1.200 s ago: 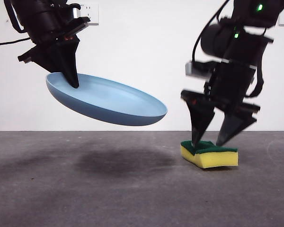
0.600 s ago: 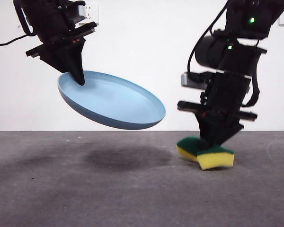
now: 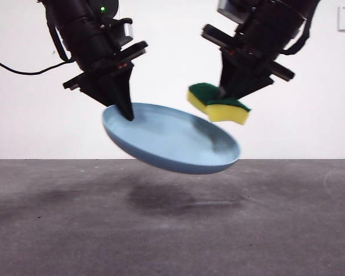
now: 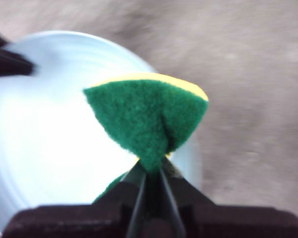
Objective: Pick up the plate,pick up the cloth,clean the plate with the cloth
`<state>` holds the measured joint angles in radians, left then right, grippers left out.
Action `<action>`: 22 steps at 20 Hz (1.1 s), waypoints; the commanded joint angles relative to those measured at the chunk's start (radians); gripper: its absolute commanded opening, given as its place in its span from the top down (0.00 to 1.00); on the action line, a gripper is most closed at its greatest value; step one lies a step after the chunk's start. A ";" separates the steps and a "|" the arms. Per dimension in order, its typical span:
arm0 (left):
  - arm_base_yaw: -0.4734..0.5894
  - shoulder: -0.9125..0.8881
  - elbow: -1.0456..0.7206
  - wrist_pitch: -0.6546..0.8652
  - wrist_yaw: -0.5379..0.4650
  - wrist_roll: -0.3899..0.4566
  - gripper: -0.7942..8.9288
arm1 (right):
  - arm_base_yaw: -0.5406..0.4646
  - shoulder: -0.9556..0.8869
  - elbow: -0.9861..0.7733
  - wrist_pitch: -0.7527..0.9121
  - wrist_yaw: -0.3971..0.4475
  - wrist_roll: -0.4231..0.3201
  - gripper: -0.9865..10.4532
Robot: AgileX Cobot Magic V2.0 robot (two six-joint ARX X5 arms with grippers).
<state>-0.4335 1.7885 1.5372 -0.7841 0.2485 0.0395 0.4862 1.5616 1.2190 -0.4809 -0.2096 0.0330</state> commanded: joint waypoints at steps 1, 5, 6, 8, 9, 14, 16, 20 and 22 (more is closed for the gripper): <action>-0.022 0.005 0.002 0.009 0.019 -0.021 0.93 | 0.061 0.021 -0.002 0.042 0.000 0.019 0.93; -0.044 0.004 0.002 0.058 0.024 -0.067 0.93 | 0.164 0.077 -0.002 0.063 0.001 0.040 0.93; -0.044 0.004 0.002 0.068 0.028 -0.075 0.93 | 0.183 0.095 -0.002 0.051 0.001 0.040 0.93; -0.043 0.004 0.002 0.071 0.066 -0.088 0.93 | 0.216 0.126 -0.002 -0.013 0.002 0.038 0.93; -0.042 0.004 0.002 0.071 0.076 -0.089 0.93 | 0.224 0.133 -0.002 -0.058 0.005 0.033 0.93; -0.041 0.004 0.002 0.044 0.076 -0.089 0.93 | 0.200 0.108 -0.002 -0.291 0.293 -0.041 0.93; -0.041 0.004 0.002 0.032 0.078 -0.089 0.93 | 0.168 0.082 -0.002 -0.263 0.459 -0.058 0.93; -0.043 0.004 0.002 0.029 0.142 -0.089 0.93 | 0.112 0.069 -0.002 -0.099 0.494 -0.077 0.93; -0.045 0.004 0.002 0.034 0.168 -0.089 0.93 | 0.094 0.069 -0.002 -0.025 0.451 -0.077 0.93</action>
<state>-0.4732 1.7901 1.5372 -0.7528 0.3550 -0.0532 0.5842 1.6238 1.2247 -0.5476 0.2577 -0.0357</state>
